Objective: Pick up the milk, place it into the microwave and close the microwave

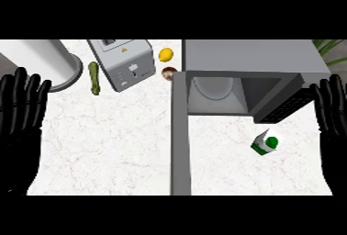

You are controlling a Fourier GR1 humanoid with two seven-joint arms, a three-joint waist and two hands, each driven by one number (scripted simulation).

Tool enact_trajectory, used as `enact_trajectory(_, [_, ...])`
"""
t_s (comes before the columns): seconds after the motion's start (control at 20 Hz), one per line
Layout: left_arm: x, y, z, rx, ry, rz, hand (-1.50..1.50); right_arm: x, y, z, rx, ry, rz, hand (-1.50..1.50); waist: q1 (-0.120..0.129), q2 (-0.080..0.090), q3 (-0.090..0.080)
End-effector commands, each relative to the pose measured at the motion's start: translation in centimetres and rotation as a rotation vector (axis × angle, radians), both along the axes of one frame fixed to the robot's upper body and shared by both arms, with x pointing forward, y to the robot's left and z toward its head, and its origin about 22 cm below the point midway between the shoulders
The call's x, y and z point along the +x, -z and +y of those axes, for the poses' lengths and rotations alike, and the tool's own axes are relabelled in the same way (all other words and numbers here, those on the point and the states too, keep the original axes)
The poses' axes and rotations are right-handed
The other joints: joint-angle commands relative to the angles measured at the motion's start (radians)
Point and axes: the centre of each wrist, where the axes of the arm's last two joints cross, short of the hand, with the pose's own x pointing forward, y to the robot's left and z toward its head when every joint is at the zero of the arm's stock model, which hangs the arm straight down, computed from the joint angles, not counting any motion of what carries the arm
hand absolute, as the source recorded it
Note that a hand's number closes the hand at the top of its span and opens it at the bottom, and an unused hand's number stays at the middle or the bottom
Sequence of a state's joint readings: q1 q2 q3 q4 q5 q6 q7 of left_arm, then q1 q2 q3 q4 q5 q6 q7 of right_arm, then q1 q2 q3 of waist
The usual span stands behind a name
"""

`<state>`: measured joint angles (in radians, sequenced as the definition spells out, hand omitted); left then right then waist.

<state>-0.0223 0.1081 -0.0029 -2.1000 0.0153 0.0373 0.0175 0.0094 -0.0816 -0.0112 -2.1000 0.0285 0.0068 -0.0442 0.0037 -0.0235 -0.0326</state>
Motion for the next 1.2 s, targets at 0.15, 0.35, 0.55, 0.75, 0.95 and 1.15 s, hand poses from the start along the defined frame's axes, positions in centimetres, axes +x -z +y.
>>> enact_trajectory(0.15, [2.0, -1.4, 2.9, -0.014, 0.013, -0.018, -1.5, 2.3, -0.5, 1.1, 0.0, 0.216, -0.012, -1.5, -0.002, 0.026, 0.032])
enact_trajectory(0.35, [1.7, 0.2, 3.6, -0.081, 0.004, 0.129, -1.5, 3.1, 1.2, 4.8, 0.0, 0.303, 0.096, -1.5, 0.007, 0.025, 0.032])
enact_trajectory(0.55, [0.2, 1.8, 4.2, -0.087, 0.003, 0.128, -1.5, 1.0, -1.2, 6.6, 0.035, 0.297, 0.098, -1.5, -0.002, 0.022, 0.032])
enact_trajectory(0.75, [-3.1, 1.6, 6.7, -0.08, 0.014, 0.154, -1.5, 1.3, -0.8, 7.4, -0.006, 0.347, 0.132, -1.5, 0.002, 0.022, 0.032])
enact_trajectory(0.95, [-4.3, 1.0, 7.6, -0.072, 0.022, 0.145, -1.5, -0.4, 1.1, 8.5, -0.01, 0.429, 0.127, -1.5, 0.001, 0.022, 0.032])
enact_trajectory(1.15, [-7.1, 0.9, 9.5, -0.099, 0.02, 0.134, -1.5, 0.4, 2.4, 6.2, -0.004, 0.473, 0.199, -1.5, 0.007, 0.021, 0.032])
